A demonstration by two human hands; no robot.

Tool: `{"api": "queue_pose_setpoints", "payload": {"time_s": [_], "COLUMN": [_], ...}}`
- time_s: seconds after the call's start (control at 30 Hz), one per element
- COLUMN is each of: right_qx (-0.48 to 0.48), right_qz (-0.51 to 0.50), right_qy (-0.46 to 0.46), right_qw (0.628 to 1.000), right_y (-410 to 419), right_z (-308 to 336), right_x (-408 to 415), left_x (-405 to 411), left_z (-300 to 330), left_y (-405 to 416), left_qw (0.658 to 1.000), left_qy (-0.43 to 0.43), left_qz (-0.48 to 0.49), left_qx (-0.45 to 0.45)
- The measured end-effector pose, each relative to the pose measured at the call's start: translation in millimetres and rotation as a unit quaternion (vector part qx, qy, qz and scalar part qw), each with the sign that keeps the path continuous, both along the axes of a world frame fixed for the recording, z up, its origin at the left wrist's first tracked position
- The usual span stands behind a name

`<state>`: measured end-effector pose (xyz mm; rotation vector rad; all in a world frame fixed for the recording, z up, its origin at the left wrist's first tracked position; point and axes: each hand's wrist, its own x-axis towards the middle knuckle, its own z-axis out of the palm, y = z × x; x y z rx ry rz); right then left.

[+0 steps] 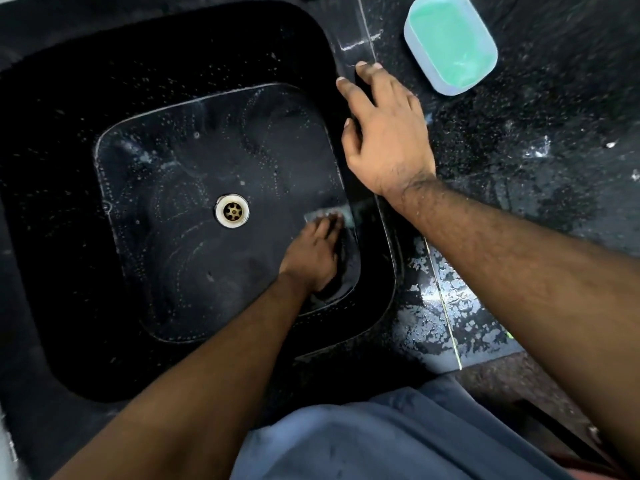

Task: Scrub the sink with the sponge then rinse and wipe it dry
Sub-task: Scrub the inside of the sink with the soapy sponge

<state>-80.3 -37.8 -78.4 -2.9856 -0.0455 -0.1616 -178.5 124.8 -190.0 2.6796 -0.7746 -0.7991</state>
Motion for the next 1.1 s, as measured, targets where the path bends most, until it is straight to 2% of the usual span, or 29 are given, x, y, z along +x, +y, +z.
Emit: {"api": "queue_pose_setpoints", "payload": {"time_s": [0.1,0.17,0.23,0.3,0.37,0.4,0.47,0.63,0.7,0.8,0.87,1.0,1.1], "right_qx": [0.001,0.011,0.014,0.016,0.012,0.012,0.020,0.037,0.036,0.050,0.048,0.031,-0.059], "right_qz": [0.005,0.005,0.000,0.003,-0.001,0.001,0.004,0.002,0.005,0.013,0.022,0.102,0.242], "right_qy": [-0.001,0.005,0.010,0.012,0.012,0.013,0.013,0.008,-0.003,-0.004,-0.005,0.068,0.095], "right_qw": [1.000,1.000,1.000,1.000,1.000,1.000,1.000,0.999,0.999,0.999,0.999,0.992,0.964], "right_y": [-1,-1,0,0,-2,-1,1,-1,1,-3,-5,-10,-32], "right_z": [1,3,3,1,0,-1,0,0,-1,-4,-7,-3,-1], "right_x": [0,2,1,0,-1,0,-1,-6,-5,-2,-1,-23,-55], "left_x": [-33,-30,-17,-9,-16,-24,-38,-23,-11,-8,-13,-35,-34], "left_z": [-4,-9,-11,-8,-7,-7,-3,-1,-3,-4,-3,-6,-14], "left_y": [32,46,47,39,29,29,38,76,84,65,53,82,107], "left_qw": [0.990,0.984,0.986,0.995,0.996,0.995,0.984,0.937,0.943,0.982,0.986,0.951,0.916], "left_qy": [0.025,0.019,-0.004,-0.011,0.021,0.042,0.055,0.018,-0.014,-0.005,0.000,0.056,0.023], "left_qz": [-0.134,-0.173,-0.164,-0.094,-0.066,-0.082,-0.165,-0.347,-0.328,-0.169,-0.154,-0.302,-0.399], "left_qx": [-0.025,-0.028,0.008,0.037,0.047,0.048,0.036,0.040,0.058,0.082,0.064,0.039,0.022]}}
